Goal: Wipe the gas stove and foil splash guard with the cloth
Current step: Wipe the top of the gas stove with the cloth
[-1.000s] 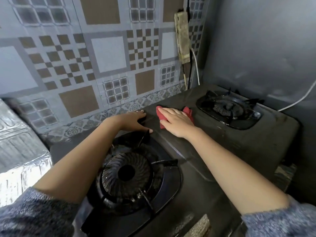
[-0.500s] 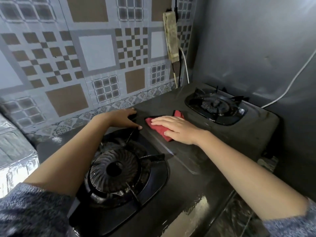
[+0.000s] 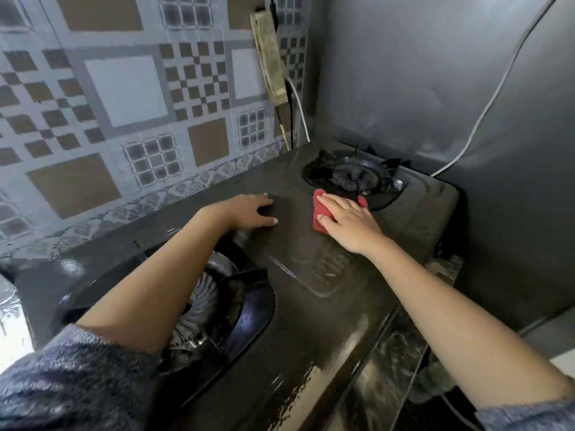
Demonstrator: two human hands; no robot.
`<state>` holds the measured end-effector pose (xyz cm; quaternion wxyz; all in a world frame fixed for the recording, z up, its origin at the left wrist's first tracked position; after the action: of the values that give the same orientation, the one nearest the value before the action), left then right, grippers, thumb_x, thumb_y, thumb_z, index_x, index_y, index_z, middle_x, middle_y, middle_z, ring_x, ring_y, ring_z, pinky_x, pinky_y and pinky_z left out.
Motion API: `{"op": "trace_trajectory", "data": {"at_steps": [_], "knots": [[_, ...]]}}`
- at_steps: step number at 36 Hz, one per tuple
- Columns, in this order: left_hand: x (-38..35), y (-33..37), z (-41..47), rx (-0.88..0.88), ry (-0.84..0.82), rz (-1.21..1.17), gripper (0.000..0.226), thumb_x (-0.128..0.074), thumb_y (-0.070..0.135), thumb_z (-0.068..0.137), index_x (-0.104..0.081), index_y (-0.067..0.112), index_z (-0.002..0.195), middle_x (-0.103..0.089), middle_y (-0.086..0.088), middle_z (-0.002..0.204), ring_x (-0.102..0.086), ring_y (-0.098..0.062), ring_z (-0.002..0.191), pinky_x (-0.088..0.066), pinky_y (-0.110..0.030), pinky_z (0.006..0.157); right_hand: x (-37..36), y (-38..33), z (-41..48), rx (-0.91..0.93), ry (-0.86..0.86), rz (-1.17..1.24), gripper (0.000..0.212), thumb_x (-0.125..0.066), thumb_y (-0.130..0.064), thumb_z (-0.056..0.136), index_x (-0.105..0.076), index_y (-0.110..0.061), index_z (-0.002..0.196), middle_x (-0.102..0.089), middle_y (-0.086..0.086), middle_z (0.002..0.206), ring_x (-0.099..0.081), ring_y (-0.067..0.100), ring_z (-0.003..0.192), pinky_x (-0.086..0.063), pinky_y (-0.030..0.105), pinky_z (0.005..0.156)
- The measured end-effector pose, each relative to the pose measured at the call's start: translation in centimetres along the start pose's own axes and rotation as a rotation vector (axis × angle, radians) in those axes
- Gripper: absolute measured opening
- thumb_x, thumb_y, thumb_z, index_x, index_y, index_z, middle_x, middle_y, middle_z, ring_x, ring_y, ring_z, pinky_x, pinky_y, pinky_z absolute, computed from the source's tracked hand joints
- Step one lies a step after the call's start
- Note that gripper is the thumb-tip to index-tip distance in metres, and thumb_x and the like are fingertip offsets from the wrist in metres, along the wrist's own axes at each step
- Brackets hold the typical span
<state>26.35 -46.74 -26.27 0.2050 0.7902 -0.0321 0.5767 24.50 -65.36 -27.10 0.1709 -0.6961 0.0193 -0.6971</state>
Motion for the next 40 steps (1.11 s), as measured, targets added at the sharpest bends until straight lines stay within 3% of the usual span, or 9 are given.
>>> {"op": "trace_trajectory", "data": {"at_steps": [4,8,15,20,24,27,31,40], "knots": [[-0.5,0.3,-0.9,-0.022,0.003,0.022,0.067,-0.047,0.050,0.090,-0.023,0.021,0.146,-0.014,0.001,0.157,-0.019,-0.020,0.143,-0.015,-0.038,0.117,-0.4,0.5,-2.2,-0.115,0.009,-0.003,0.054,-0.027,-0.046,0.095,-0.015,-0.032,0.146,-0.013,-0.014,0.155,-0.014,0.016,0.141,-0.013,0.041,0.113],[-0.6,-0.1,-2.1,-0.013,0.005,0.019,0.068,-0.047,0.052,0.089,-0.024,0.022,0.146,-0.014,0.002,0.157,-0.019,-0.020,0.143,-0.015,-0.037,0.117,-0.7,-2.0,-3.5,-0.064,0.011,-0.013,0.053,-0.028,-0.043,0.095,-0.017,-0.032,0.146,-0.013,-0.015,0.155,-0.012,0.016,0.141,-0.011,0.041,0.113],[-0.5,-0.2,-2.8,0.002,0.065,0.005,0.067,-0.051,0.052,0.088,-0.030,0.022,0.144,-0.021,0.001,0.155,-0.024,-0.022,0.141,-0.019,-0.036,0.115,-1.1,-6.8,-7.6,0.292,-0.025,0.005,0.048,-0.036,-0.034,0.095,-0.026,-0.034,0.143,-0.020,-0.018,0.152,-0.014,0.007,0.140,-0.012,0.034,0.113],[-0.1,0.4,-3.1,0.019,0.106,0.022,0.065,-0.053,0.048,0.088,-0.036,0.017,0.142,-0.029,-0.003,0.152,-0.031,-0.023,0.137,-0.025,-0.035,0.113,-0.4,-5.6,-10.7,0.525,-0.097,0.103,0.051,-0.047,-0.027,0.088,-0.038,-0.038,0.136,-0.030,-0.026,0.144,-0.019,-0.006,0.135,-0.012,0.024,0.108],[0.0,1.4,-2.7,0.032,0.114,0.023,0.064,-0.054,0.048,0.087,-0.039,0.016,0.140,-0.038,-0.005,0.147,-0.036,-0.024,0.134,-0.029,-0.035,0.109,0.7,-1.8,-10.7,0.467,-0.093,0.136,0.051,-0.043,-0.030,0.085,-0.040,-0.042,0.134,-0.028,-0.031,0.140,-0.020,-0.012,0.132,-0.015,0.023,0.106],[-0.4,3.2,-2.1,0.006,0.100,0.023,0.064,-0.054,0.048,0.087,-0.038,0.017,0.140,-0.036,-0.005,0.148,-0.035,-0.023,0.135,-0.028,-0.034,0.110,1.3,0.6,-9.6,0.405,-0.075,0.103,0.050,-0.036,-0.036,0.085,-0.037,-0.045,0.134,-0.027,-0.030,0.142,-0.021,-0.007,0.135,-0.016,0.028,0.110],[-0.7,5.3,-1.1,-0.013,0.086,0.005,0.062,-0.055,0.044,0.088,-0.036,0.017,0.141,-0.034,-0.004,0.150,-0.032,-0.022,0.136,-0.025,-0.034,0.112,1.7,2.2,-7.4,0.363,-0.105,0.068,0.048,-0.043,-0.025,0.093,-0.034,-0.045,0.136,-0.024,-0.029,0.144,-0.021,-0.002,0.136,-0.016,0.032,0.112],[-1.3,7.0,-0.3,-0.003,0.073,-0.020,0.061,-0.051,0.043,0.091,-0.033,0.017,0.143,-0.026,-0.004,0.153,-0.026,-0.023,0.139,-0.020,-0.034,0.113,2.5,5.9,-4.6,0.115,-0.014,-0.009,0.046,-0.029,-0.040,0.097,-0.026,-0.036,0.143,-0.022,-0.016,0.152,-0.020,0.010,0.140,-0.014,0.035,0.112]]}}
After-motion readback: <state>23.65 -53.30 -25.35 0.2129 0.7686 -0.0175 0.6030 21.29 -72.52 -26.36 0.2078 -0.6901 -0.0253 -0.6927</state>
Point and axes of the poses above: each hand's wrist, its own z-axis towards the middle knuckle, its own x-axis out of the back of the hand, y = z × x, the point moved 8 cm from there along z, towards the middle knuckle
